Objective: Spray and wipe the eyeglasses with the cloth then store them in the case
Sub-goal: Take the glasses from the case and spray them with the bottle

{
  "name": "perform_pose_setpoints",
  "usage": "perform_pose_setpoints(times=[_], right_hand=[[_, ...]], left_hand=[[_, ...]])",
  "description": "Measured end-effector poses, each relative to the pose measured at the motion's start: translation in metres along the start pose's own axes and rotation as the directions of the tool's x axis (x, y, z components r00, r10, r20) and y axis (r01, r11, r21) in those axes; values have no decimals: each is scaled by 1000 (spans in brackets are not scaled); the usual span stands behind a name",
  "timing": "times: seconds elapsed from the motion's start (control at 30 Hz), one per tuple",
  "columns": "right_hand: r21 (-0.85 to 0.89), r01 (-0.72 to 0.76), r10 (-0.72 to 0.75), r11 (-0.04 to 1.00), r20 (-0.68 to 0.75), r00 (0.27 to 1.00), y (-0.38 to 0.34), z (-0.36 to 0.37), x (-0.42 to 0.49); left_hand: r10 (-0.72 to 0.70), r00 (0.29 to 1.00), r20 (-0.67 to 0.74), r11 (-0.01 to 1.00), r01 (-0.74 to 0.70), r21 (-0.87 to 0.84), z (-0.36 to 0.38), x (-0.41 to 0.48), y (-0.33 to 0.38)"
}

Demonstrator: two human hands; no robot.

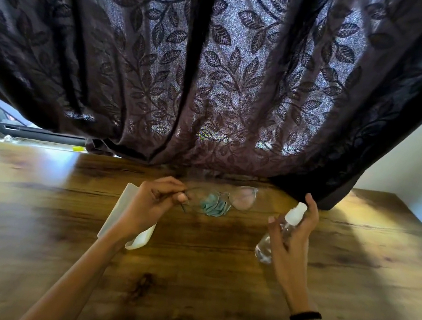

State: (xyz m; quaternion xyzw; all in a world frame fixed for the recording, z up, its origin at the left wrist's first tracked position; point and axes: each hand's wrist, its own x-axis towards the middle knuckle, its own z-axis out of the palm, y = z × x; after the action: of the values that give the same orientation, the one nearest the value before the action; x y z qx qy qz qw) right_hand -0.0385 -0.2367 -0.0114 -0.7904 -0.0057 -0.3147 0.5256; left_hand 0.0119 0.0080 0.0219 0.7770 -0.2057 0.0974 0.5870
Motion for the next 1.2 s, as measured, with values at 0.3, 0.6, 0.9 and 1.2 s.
perform_pose_setpoints(times=[0.3, 0.6, 0.9, 1.2], right_hand=[[-69, -82, 84, 994, 19, 996, 25, 0, -7], [-222, 110, -152, 969, -183, 971, -28, -11, 14], [-566, 127, -52, 815, 146, 988, -38, 4, 33], [-506, 122, -101, 854, 70, 992, -45, 7, 37]], left_hand=[[3, 1000, -17, 998, -4, -69, 1, -2, 4], [18, 1000, -8, 976, -19, -219, -4, -2, 8], [-22, 1000, 6, 915, 22, -403, -3, 0, -1], [-108, 992, 69, 864, 128, -486, -9, -7, -14]])
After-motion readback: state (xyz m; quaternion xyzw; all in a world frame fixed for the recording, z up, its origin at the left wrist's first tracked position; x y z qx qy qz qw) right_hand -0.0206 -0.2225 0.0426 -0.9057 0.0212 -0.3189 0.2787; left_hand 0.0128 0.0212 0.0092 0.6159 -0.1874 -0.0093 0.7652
